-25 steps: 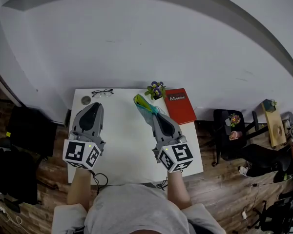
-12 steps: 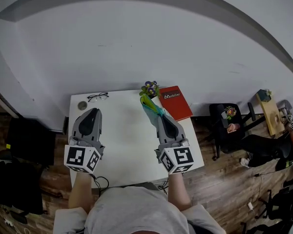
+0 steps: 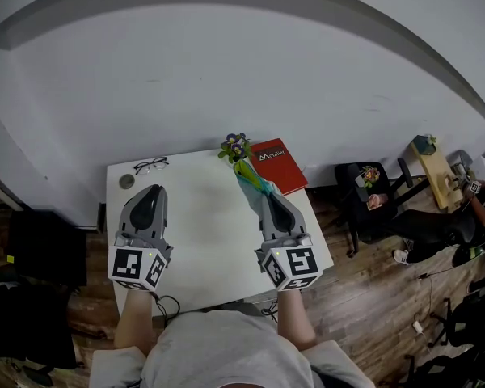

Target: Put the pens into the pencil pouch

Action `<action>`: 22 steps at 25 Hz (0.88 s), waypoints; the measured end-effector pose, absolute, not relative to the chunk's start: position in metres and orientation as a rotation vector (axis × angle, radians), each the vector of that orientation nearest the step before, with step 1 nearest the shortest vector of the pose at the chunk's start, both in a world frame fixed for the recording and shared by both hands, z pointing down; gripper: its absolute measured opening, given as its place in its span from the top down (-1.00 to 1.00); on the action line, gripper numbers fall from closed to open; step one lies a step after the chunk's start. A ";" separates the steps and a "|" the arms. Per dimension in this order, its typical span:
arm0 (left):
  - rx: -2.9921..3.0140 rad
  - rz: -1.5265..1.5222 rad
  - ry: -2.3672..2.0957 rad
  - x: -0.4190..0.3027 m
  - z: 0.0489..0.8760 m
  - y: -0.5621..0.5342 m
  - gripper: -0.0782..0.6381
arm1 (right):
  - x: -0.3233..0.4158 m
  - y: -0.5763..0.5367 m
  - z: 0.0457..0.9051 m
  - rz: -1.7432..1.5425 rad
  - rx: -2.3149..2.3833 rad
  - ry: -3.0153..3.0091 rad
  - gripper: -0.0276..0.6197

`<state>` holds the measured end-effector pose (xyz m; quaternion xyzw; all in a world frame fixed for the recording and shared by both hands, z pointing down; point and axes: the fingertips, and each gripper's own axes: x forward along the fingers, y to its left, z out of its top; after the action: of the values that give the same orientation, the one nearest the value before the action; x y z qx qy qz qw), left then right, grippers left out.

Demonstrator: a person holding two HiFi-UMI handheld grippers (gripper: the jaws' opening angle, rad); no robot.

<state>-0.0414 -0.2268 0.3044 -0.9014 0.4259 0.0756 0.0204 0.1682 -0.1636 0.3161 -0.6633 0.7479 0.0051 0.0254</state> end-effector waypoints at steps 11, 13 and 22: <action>-2.753 0.226 1.293 -0.033 0.302 -0.225 0.64 | 0.177 -0.158 0.316 0.002 -2.066 2.271 0.81; -2.755 0.228 1.291 -0.032 0.302 -0.225 0.64 | 0.177 -0.159 0.317 -0.004 -2.062 2.271 0.81; -2.741 0.222 1.305 -0.034 0.299 -0.228 0.64 | 0.176 -0.165 0.315 0.002 -2.045 2.276 0.81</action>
<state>-0.0336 -0.2279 0.2992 -0.8993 0.4284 0.0729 0.0489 0.1761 -0.1650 0.3154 -0.6676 0.7434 0.0007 0.0409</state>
